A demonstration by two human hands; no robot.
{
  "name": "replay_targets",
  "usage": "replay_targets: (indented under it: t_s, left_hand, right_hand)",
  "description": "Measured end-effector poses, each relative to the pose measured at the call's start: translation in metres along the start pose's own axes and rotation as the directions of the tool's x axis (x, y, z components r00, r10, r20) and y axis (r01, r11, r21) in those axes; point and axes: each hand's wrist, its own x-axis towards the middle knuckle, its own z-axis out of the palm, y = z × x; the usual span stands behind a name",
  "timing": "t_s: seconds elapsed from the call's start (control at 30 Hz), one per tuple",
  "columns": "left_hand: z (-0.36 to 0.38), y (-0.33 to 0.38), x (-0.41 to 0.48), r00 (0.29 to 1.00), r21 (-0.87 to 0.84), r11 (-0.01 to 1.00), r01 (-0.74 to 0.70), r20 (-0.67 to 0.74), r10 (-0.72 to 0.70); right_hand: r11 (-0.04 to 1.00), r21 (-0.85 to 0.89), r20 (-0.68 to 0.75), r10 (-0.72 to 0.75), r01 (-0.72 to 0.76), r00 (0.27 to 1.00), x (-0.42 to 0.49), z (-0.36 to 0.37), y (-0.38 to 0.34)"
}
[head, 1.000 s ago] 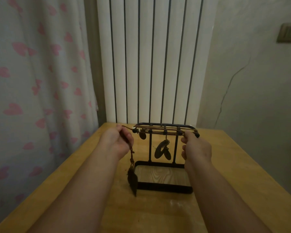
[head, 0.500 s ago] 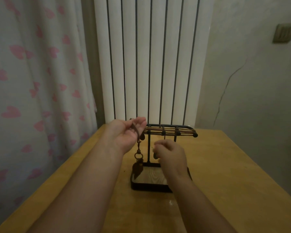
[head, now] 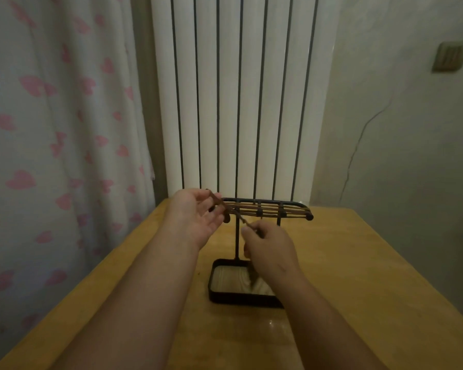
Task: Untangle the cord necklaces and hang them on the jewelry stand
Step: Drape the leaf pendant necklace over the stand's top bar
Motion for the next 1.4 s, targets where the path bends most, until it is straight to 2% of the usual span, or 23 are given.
replay_targets:
  t_s: [0.1,0.17,0.23,0.3,0.4,0.47,0.6,0.7,0.9,1.1,1.23,1.4]
  left_hand:
    - [0.005,-0.002,0.000,0.977,0.299,0.954,-0.014,-0.199,0.077]
    - [0.014,0.001,0.001,0.969,0.414,0.910,0.016,-0.232,0.089]
    - [0.020,0.000,0.003,0.966,0.518,0.855,-0.004,-0.218,0.136]
    - [0.019,-0.008,0.006,0.949,0.606,0.785,-0.130,-0.155,0.276]
    - [0.004,-0.028,0.007,0.839,0.708,0.605,-0.364,-0.033,0.544]
    - [-0.002,-0.035,0.008,0.778,0.778,0.484,-0.401,0.010,0.629]
    - [-0.002,-0.042,0.010,0.701,0.821,0.353,-0.450,0.079,0.709]
    - [-0.003,-0.045,0.012,0.668,0.818,0.332,-0.470,0.084,0.740]
    - [-0.002,-0.051,0.014,0.631,0.826,0.303,-0.475,0.080,0.771]
    - [-0.001,-0.055,0.017,0.628,0.812,0.339,-0.475,0.043,0.777]
    - [-0.001,-0.053,0.017,0.633,0.818,0.333,-0.469,0.048,0.773]
    - [-0.002,-0.052,0.016,0.641,0.823,0.332,-0.461,0.049,0.766]
  right_hand:
    - [0.998,0.055,-0.061,-0.015,0.018,0.998,0.008,-0.017,-0.004]
    - [0.999,-0.006,-0.104,-0.050,0.049,0.993,0.014,-0.027,-0.007]
    - [0.990,-0.117,-0.145,-0.093,0.076,0.985,0.019,-0.036,-0.008]
    - [0.967,-0.239,-0.192,-0.142,0.094,0.971,0.024,-0.044,-0.009]
    - [0.915,-0.392,-0.240,-0.208,0.101,0.948,0.031,-0.056,-0.011]
    - [0.885,-0.455,-0.254,-0.237,0.101,0.938,0.035,-0.067,-0.013]
    - [0.860,-0.501,-0.252,-0.251,0.096,0.935,0.044,-0.087,-0.008]
    - [0.896,-0.439,-0.221,-0.176,0.064,0.959,0.049,-0.094,0.000]
    - [0.962,-0.273,-0.284,-0.112,0.032,0.952,0.051,-0.100,0.015]
    - [0.996,-0.092,-0.324,-0.036,0.007,0.945,0.049,-0.100,0.024]
    - [0.994,0.093,-0.311,0.078,-0.051,0.947,0.046,-0.102,0.030]
    - [0.932,0.335,-0.237,0.227,-0.140,0.945,0.042,-0.110,0.037]
